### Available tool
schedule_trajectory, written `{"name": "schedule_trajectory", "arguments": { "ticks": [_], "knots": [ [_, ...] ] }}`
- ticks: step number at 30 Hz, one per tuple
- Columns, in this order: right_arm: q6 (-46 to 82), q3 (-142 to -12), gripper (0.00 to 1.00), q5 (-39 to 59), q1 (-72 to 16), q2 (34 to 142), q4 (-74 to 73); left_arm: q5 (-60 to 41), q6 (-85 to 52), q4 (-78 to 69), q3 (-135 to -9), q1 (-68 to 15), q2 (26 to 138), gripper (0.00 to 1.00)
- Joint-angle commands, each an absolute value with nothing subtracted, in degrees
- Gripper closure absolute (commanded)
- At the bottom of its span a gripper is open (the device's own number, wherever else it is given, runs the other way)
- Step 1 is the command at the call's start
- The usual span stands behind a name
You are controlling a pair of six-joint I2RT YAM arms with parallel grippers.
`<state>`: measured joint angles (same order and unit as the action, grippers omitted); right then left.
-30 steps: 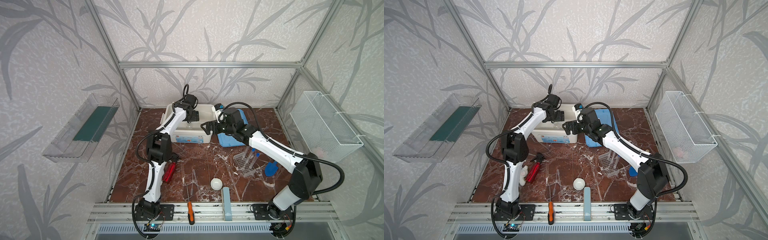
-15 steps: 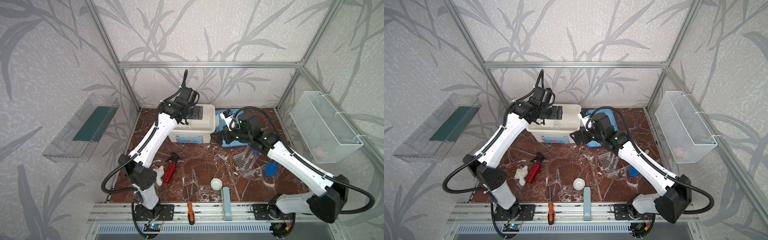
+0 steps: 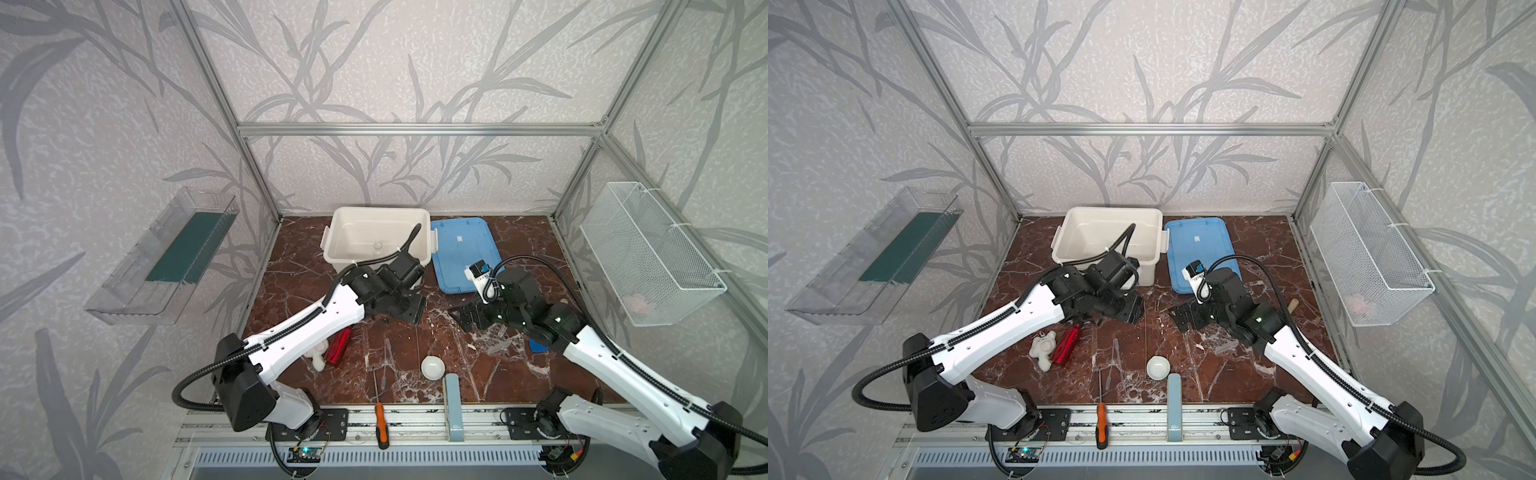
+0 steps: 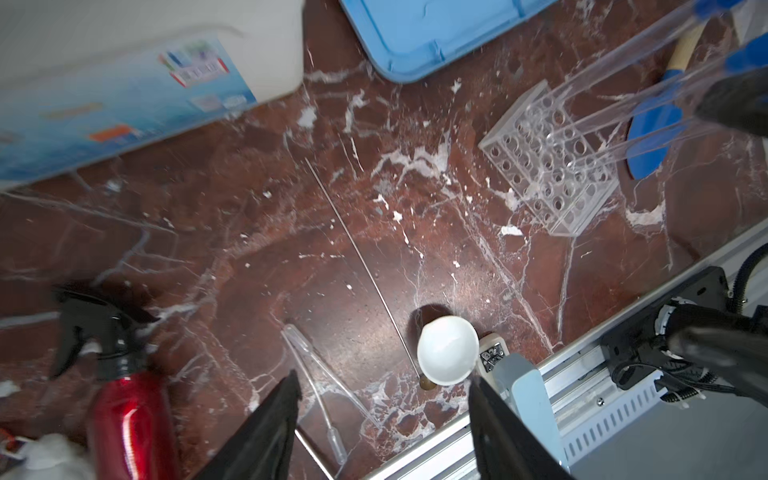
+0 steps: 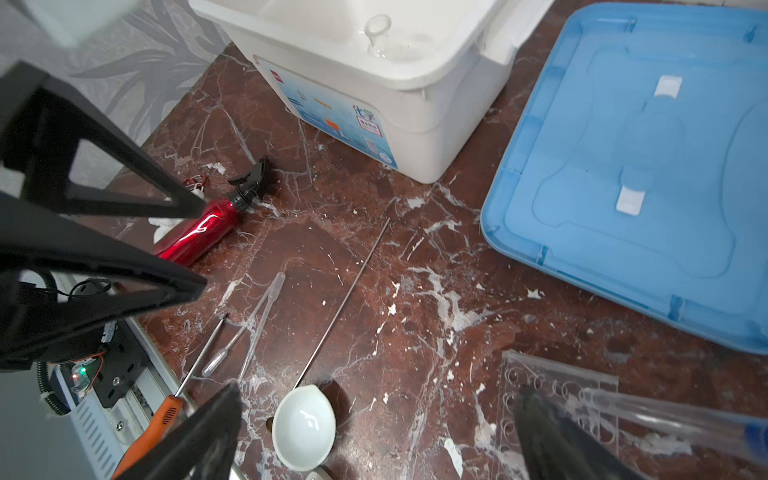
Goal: Organize the chemistry lab equipment
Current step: 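Grasp the white ceramic dish with the left gripper while the right moves near the rack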
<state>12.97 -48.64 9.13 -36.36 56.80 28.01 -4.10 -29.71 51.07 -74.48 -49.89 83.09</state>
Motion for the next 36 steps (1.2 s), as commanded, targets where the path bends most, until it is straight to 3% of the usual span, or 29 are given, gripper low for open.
{"name": "schedule_trajectory", "arguments": {
  "ticks": [1, 11, 14, 16, 20, 36],
  "knots": [
    [15.99, -45.98, 0.00, 5.81, -36.04, 53.46, 29.62, -4.57, -39.29, 43.90, -68.76, -53.65, 84.45, 0.34],
    [17.59, -43.62, 0.00, 2.86, -36.04, 50.02, 29.28, -4.53, -42.04, 38.68, -65.75, -59.18, 95.01, 0.42],
    [17.33, -43.34, 0.00, 2.07, -36.05, 49.71, 29.97, -7.27, -45.05, 35.18, -63.03, -59.86, 95.67, 0.38],
    [17.47, -43.04, 0.00, 1.76, -36.08, 49.44, 30.04, -8.48, -46.97, 33.63, -61.95, -60.52, 96.02, 0.30],
    [17.92, -42.12, 0.00, 1.77, -36.10, 48.87, 29.79, -6.03, -48.29, 35.11, -61.54, -61.50, 96.11, 0.20],
    [16.58, -41.50, 0.00, 0.61, -36.04, 48.34, 31.03, -5.57, -48.21, 37.26, -66.52, -63.85, 102.00, 0.19]
  ]
}}
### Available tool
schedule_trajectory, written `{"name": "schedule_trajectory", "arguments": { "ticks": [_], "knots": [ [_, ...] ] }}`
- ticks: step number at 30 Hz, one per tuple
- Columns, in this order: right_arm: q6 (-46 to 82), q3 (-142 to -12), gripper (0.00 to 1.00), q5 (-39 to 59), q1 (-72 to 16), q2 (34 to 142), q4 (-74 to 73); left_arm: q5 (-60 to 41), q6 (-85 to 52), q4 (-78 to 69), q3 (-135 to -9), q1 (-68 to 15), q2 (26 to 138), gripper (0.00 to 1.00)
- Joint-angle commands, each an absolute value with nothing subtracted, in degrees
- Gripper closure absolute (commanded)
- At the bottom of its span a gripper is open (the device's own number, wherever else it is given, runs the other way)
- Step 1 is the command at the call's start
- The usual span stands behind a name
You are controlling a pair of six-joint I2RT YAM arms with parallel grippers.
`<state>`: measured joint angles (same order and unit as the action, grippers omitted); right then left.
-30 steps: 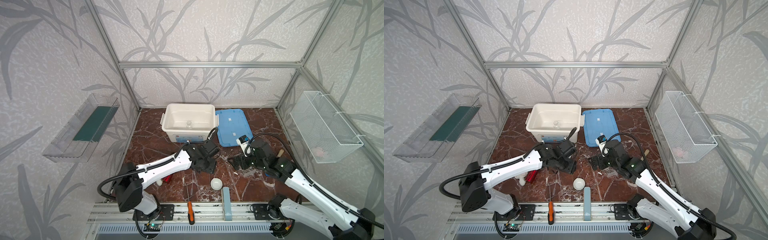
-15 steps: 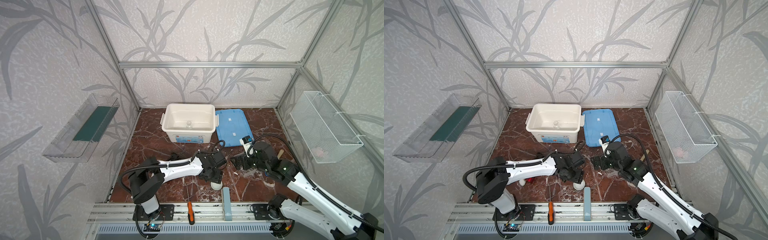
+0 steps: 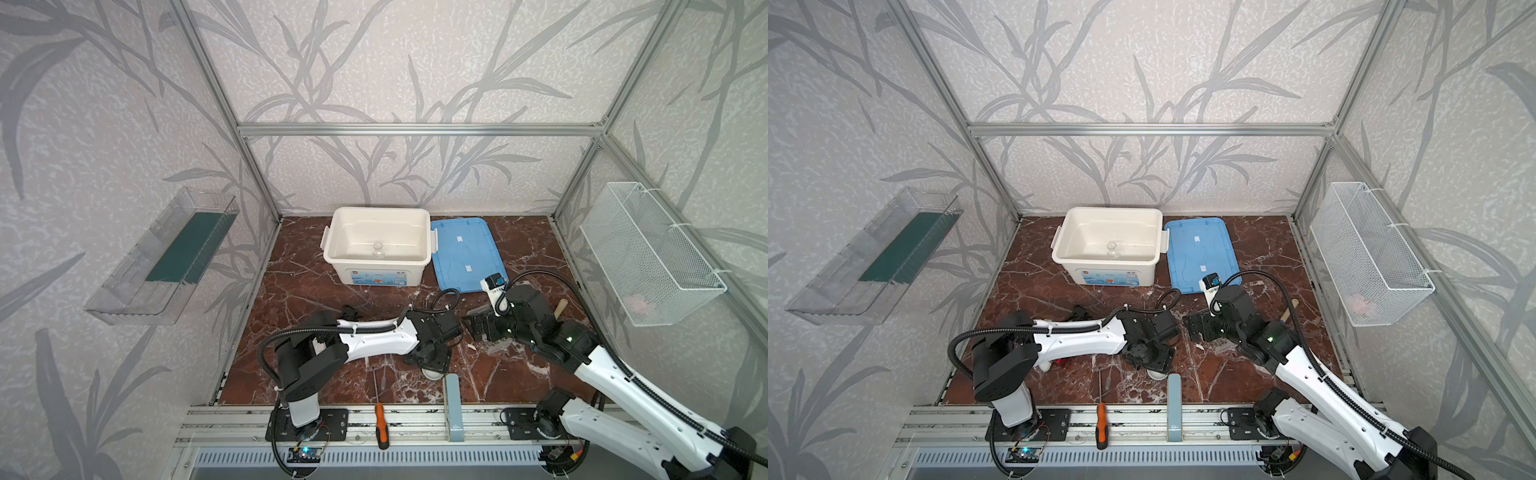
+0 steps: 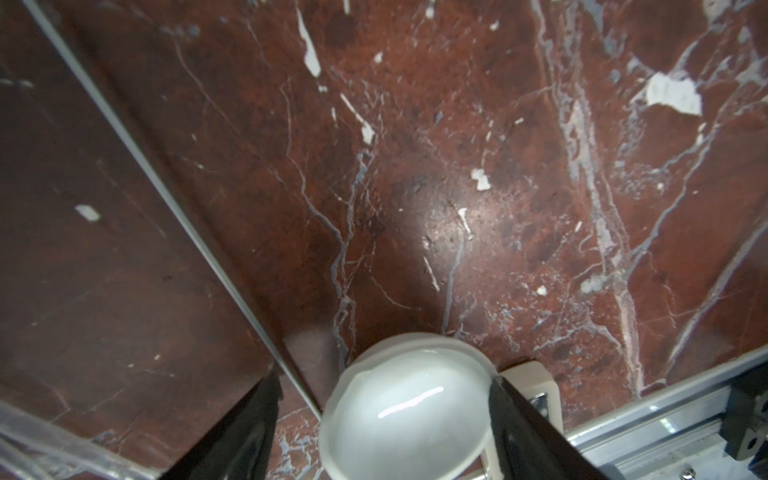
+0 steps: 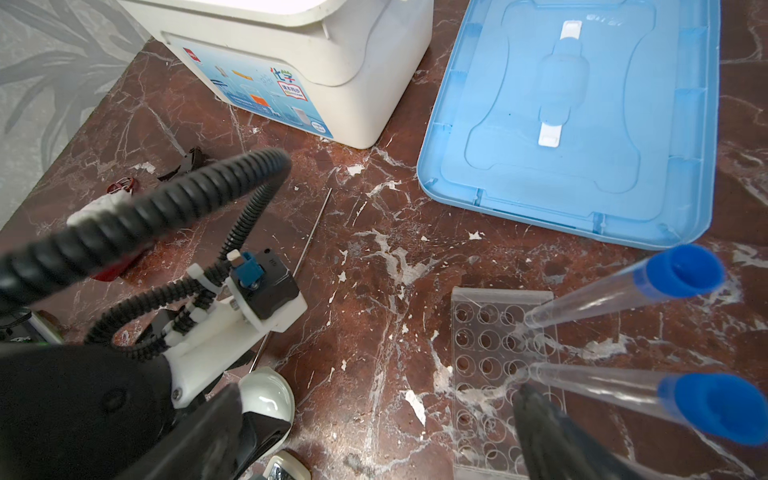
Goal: Organize the chemistry lab equipment
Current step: 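Grasp the white ceramic dish with the left gripper while the right moves near the rack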
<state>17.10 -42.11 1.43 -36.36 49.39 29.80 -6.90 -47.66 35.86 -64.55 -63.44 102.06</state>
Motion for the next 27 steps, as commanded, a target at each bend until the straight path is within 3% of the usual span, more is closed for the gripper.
{"name": "schedule_trajectory", "arguments": {
  "ticks": [1, 11, 14, 19, 27],
  "knots": [
    [16.52, -41.35, 0.00, 0.70, -36.05, 48.34, 30.90, -5.49, -48.24, 37.42, -66.56, -63.90, 102.08, 0.19],
    [16.72, -41.04, 0.00, 0.53, -36.08, 48.87, 30.67, -4.07, -48.53, 38.08, -67.18, -64.30, 101.80, 0.21],
    [16.39, -41.05, 0.00, 0.48, -36.04, 49.03, 30.67, -4.18, -48.70, 38.02, -66.84, -64.28, 101.34, 0.16],
    [15.90, -41.38, 0.00, 0.00, -36.06, 49.48, 30.81, -6.20, -47.61, 38.93, -68.30, -64.96, 104.62, 0.16],
    [15.90, -41.40, 0.00, -0.26, -36.04, 49.70, 30.72, -2.66, -47.08, 43.61, -69.37, -65.49, 106.11, 0.27]
  ]
}}
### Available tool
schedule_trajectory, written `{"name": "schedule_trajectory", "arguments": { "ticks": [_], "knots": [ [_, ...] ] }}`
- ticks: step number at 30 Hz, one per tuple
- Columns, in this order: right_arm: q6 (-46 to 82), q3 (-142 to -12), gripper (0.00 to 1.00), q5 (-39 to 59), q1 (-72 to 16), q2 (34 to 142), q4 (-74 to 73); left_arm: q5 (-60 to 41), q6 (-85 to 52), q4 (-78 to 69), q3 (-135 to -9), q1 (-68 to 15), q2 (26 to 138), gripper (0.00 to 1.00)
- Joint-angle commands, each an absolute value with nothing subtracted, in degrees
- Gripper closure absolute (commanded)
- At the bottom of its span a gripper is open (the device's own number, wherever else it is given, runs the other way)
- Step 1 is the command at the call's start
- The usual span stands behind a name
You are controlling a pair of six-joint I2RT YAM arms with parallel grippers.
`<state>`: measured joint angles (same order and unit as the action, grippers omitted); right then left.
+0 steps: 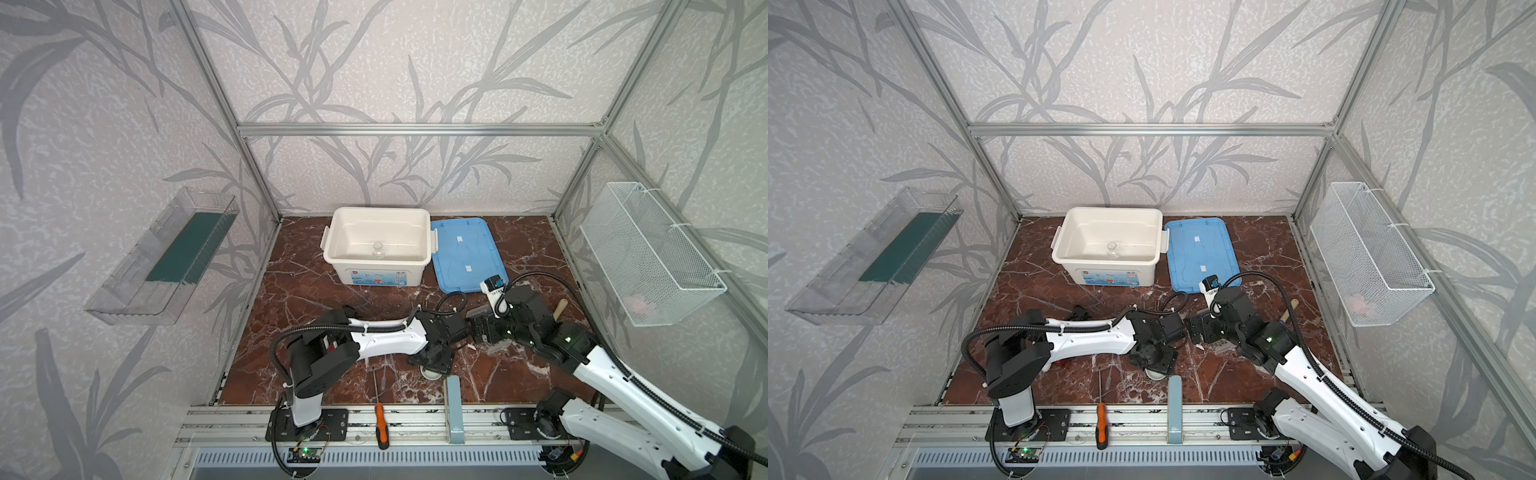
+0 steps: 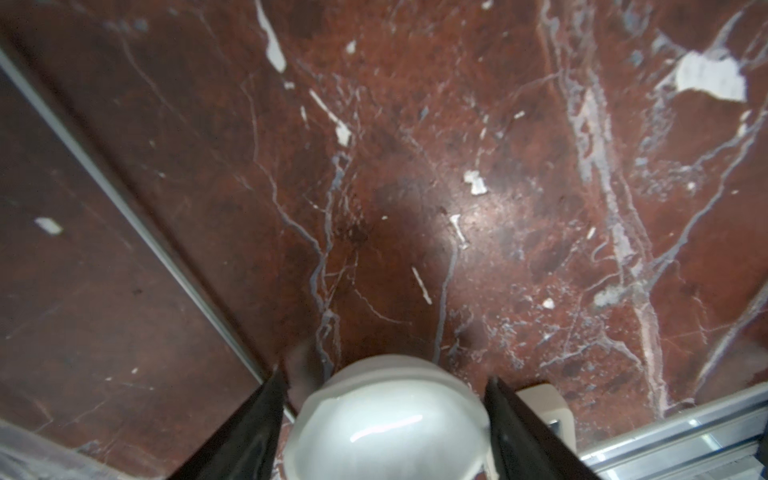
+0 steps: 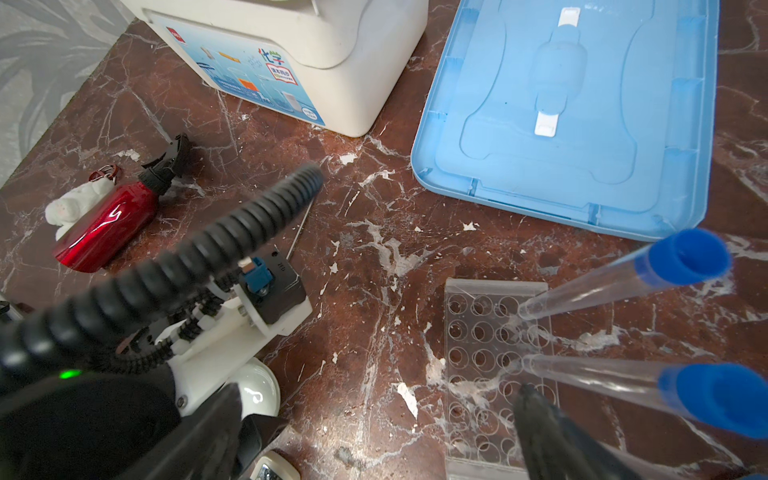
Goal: Organize the chemistry lab equipment
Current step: 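Grasp the white ceramic dish with the left gripper while the right moves near the rack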
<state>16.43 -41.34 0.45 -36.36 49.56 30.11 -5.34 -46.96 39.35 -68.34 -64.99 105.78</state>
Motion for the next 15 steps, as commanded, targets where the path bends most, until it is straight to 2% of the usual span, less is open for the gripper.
{"name": "schedule_trajectory", "arguments": {
  "ticks": [1, 8, 15],
  "knots": [
    [15.91, -41.39, 0.00, -0.26, -36.04, 49.75, 30.63, -2.30, -47.19, 43.81, -69.19, -65.49, 105.89, 0.29],
    [15.99, -41.40, 0.00, -0.18, -36.04, 50.54, 30.06, 0.66, -47.08, 45.54, -69.34, -65.48, 105.47, 0.32],
    [16.26, -41.48, 0.00, -0.09, -36.04, 50.47, 29.97, -0.36, -46.92, 42.43, -67.74, -65.48, 103.80, 0.21]
  ]
}}
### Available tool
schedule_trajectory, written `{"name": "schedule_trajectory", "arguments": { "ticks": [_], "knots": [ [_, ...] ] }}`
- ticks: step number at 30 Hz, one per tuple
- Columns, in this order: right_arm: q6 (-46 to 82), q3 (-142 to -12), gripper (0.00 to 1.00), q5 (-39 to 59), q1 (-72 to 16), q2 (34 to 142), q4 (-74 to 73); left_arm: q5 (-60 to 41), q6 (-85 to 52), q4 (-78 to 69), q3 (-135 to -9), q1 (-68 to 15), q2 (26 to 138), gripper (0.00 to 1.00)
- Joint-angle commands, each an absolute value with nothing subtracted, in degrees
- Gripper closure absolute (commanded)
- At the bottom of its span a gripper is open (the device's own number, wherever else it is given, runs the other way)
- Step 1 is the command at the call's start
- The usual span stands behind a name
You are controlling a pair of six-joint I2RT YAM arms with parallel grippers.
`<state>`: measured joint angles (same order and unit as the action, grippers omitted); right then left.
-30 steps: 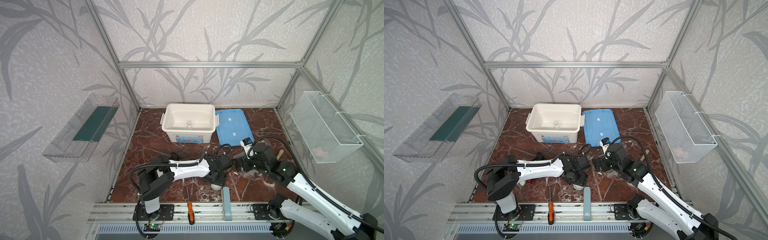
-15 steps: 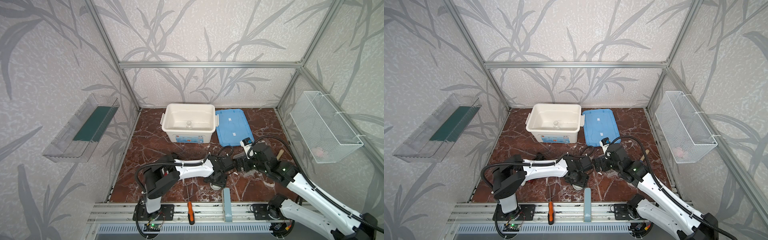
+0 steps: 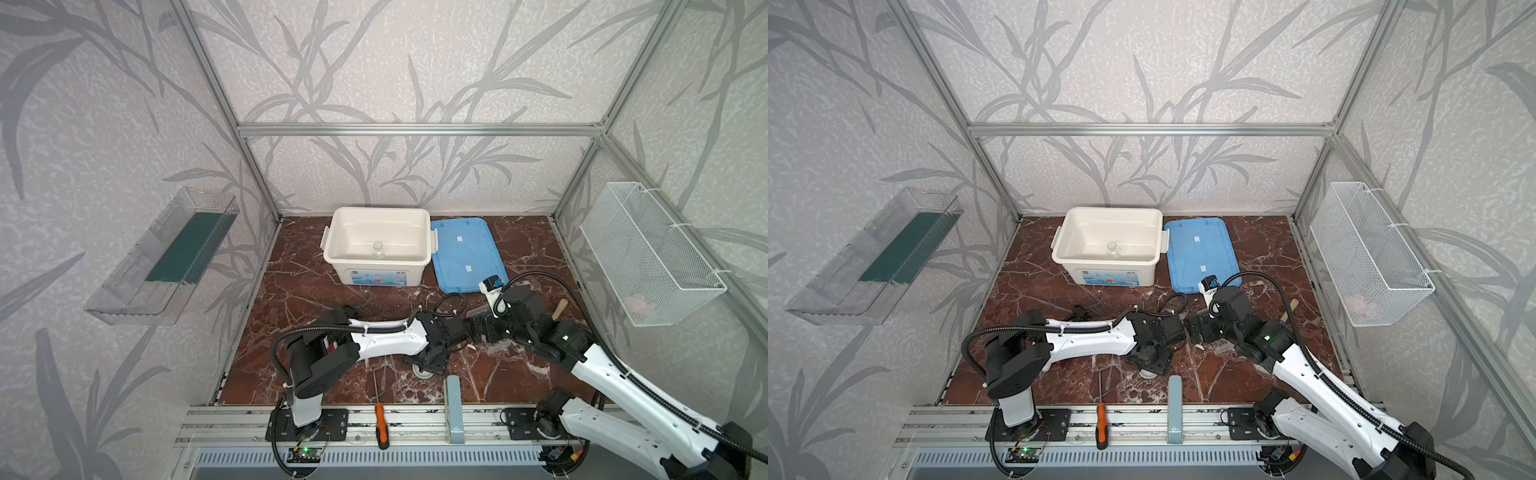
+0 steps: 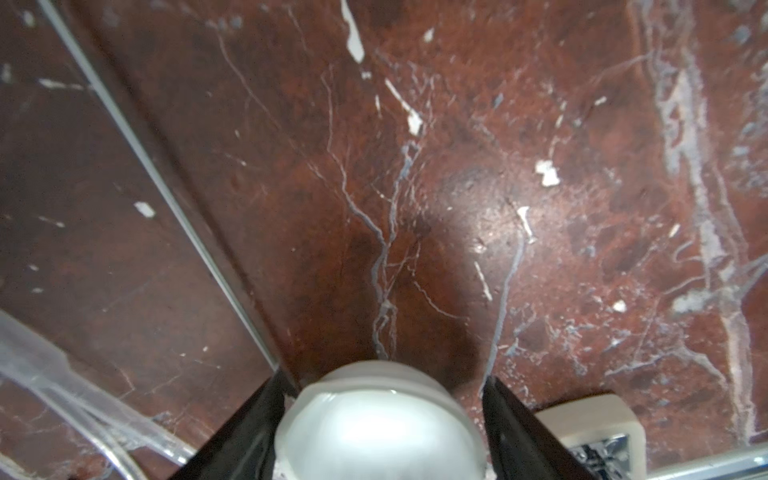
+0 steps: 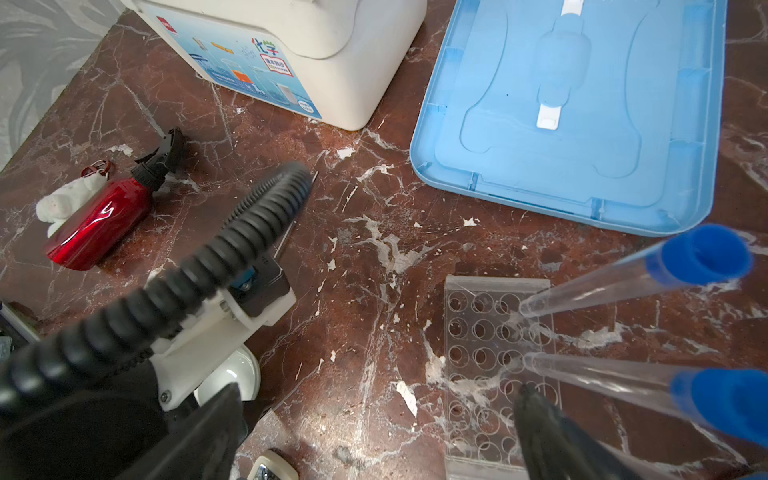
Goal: Organize the chemistry lab equipment
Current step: 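Grasp the white ceramic dish with the left gripper while the right moves near the rack, then lift the white dish toward the bin with the left gripper while the right moves over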
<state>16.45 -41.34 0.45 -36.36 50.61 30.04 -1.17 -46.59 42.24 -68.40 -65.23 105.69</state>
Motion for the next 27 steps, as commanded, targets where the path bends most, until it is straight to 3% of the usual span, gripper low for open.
{"name": "schedule_trajectory", "arguments": {
  "ticks": [1, 27],
  "knots": [
    [16.34, -41.48, 0.00, -0.08, -36.06, 50.28, 30.00, -0.69, -47.02, 42.16, -67.53, -65.60, 103.71, 0.21],
    [17.46, -40.88, 0.01, -0.33, -36.04, 48.79, 29.57, 1.84, -45.62, 44.75, -70.40, -67.26, 108.58, 0.27]
  ]
}}
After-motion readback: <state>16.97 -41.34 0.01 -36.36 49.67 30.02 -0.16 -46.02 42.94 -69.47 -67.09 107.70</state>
